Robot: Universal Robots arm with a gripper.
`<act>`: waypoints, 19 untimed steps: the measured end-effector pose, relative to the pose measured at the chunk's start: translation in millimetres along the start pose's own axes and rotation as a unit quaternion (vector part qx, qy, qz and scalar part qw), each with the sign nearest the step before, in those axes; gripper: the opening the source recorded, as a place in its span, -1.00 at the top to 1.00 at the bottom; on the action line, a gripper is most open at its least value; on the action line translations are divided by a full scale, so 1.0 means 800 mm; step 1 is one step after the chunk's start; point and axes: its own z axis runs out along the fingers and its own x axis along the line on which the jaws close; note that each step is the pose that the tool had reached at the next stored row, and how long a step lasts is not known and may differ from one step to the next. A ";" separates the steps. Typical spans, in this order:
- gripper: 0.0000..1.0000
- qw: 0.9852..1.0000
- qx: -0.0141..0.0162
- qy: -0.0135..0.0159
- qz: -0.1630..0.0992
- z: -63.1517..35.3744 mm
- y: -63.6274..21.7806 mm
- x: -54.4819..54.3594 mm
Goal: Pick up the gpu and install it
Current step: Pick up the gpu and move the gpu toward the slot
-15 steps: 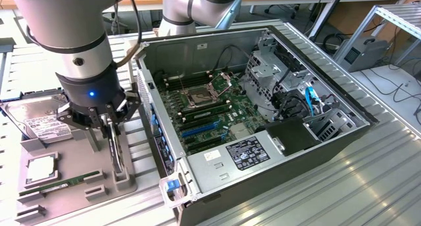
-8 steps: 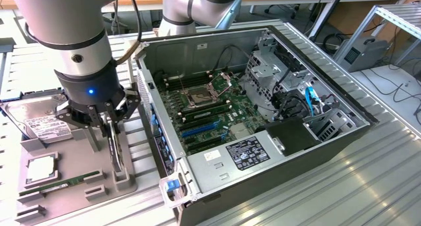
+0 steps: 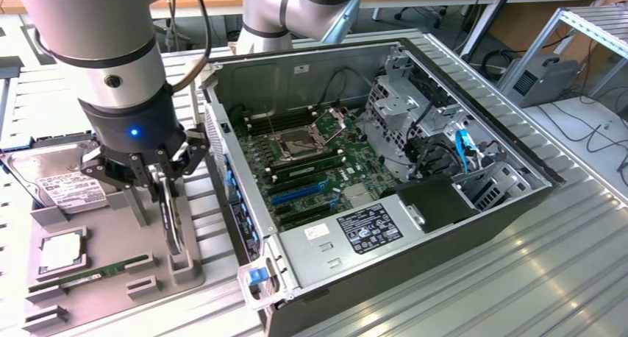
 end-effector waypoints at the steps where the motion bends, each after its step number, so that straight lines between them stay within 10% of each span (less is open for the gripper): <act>1: 0.45 1.000 0.000 0.000 0.000 -0.001 0.000 0.000; 19: 0.45 1.000 0.000 0.000 0.000 -0.020 0.000 -0.001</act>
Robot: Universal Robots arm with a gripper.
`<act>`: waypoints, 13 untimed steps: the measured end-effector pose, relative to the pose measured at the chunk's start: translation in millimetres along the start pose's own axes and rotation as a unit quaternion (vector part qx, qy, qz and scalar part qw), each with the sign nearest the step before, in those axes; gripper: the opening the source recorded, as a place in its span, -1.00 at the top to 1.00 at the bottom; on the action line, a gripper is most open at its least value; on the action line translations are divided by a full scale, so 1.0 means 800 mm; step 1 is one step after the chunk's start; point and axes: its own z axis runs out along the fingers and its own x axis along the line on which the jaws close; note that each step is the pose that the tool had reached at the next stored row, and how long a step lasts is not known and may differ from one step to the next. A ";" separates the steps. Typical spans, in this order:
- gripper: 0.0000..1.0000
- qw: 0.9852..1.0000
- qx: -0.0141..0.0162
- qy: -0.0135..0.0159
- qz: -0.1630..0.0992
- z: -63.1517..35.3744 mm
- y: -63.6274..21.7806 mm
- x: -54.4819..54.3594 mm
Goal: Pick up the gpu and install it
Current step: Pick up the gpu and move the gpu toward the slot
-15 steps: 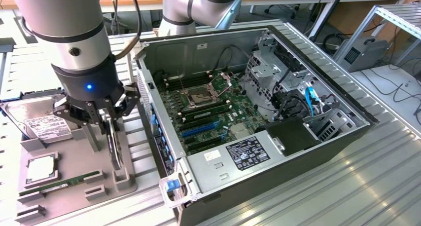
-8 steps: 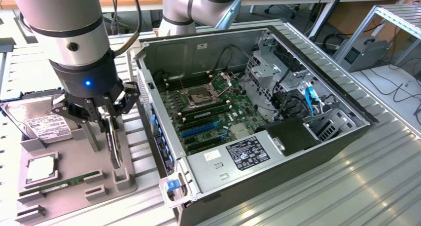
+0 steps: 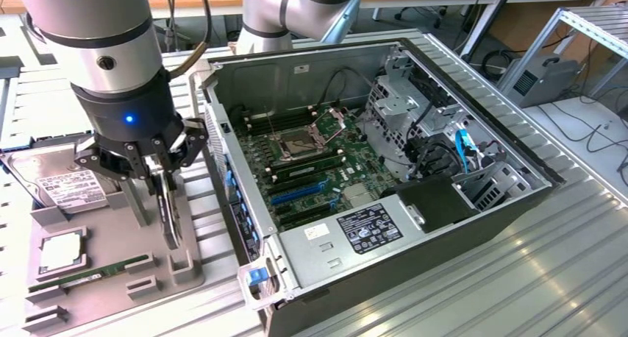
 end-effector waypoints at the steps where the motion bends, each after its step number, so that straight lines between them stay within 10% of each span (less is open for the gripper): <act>1: 0.45 1.000 0.000 0.000 0.000 -0.001 0.000 0.000; 13: 0.45 1.000 0.000 0.000 0.000 -0.009 0.000 0.000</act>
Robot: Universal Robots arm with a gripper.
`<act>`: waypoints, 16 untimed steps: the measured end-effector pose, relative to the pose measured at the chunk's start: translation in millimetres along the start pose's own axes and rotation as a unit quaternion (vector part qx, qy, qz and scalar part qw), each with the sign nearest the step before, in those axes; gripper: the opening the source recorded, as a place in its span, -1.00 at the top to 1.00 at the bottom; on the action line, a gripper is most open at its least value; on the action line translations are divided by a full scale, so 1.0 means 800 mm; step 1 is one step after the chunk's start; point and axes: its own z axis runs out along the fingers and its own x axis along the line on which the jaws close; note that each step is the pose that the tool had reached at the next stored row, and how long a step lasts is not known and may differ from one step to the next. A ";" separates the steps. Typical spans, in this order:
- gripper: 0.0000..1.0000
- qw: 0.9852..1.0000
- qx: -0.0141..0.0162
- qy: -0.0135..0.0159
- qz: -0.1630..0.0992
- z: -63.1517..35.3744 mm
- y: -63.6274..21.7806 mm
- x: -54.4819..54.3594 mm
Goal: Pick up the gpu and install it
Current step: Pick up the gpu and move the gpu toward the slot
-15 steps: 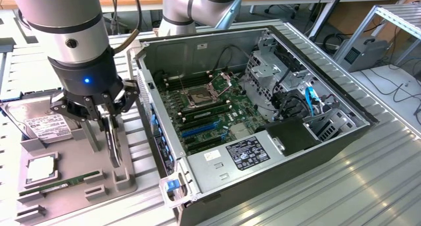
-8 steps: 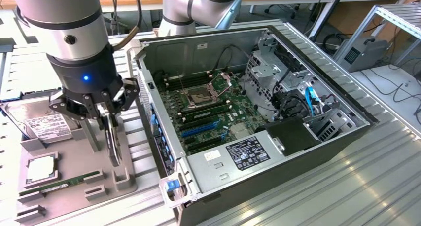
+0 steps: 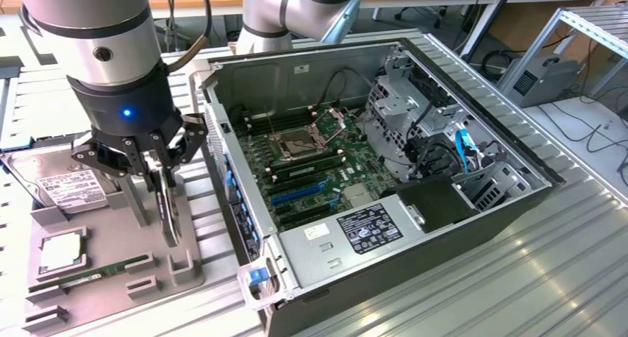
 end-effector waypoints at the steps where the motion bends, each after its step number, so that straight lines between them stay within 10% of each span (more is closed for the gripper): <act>1: 0.45 1.000 0.000 0.000 0.000 -0.001 0.000 0.000; 16: 0.45 1.000 0.000 0.000 0.000 -0.011 0.000 0.000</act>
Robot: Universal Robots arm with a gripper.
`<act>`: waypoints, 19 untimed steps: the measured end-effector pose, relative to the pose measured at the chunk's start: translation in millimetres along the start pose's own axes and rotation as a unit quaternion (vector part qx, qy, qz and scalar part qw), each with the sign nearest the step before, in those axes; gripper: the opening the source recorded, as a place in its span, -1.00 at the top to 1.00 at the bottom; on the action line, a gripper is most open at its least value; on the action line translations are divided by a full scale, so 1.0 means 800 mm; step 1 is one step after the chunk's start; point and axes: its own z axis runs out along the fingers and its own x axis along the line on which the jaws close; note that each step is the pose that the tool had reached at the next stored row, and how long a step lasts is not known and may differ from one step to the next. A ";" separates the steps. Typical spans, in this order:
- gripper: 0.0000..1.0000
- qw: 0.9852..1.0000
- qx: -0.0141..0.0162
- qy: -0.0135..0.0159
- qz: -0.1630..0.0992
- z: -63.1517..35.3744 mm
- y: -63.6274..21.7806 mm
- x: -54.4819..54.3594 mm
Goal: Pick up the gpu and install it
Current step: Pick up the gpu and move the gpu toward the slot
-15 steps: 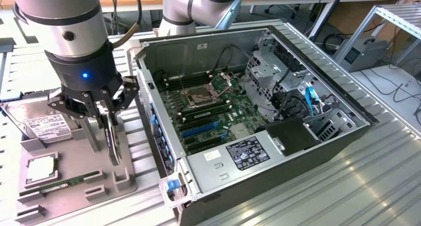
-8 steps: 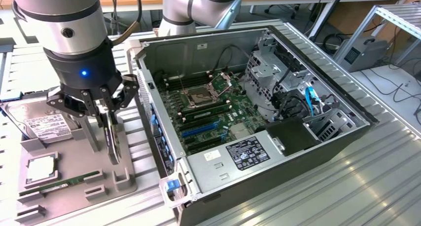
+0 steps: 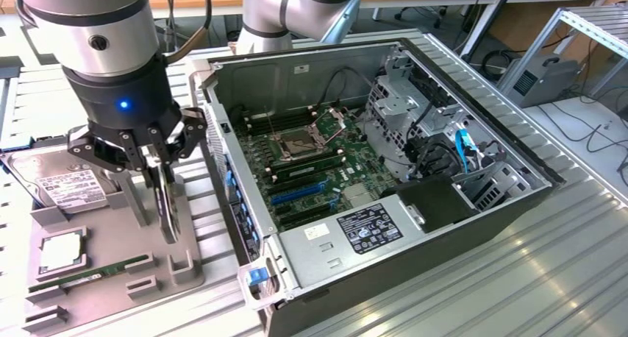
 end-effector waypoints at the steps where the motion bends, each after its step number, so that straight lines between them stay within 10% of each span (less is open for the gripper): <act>1: 0.45 1.000 0.000 0.000 0.000 -0.001 0.000 0.000; 19: 0.45 1.000 0.000 0.000 0.000 -0.014 0.000 0.000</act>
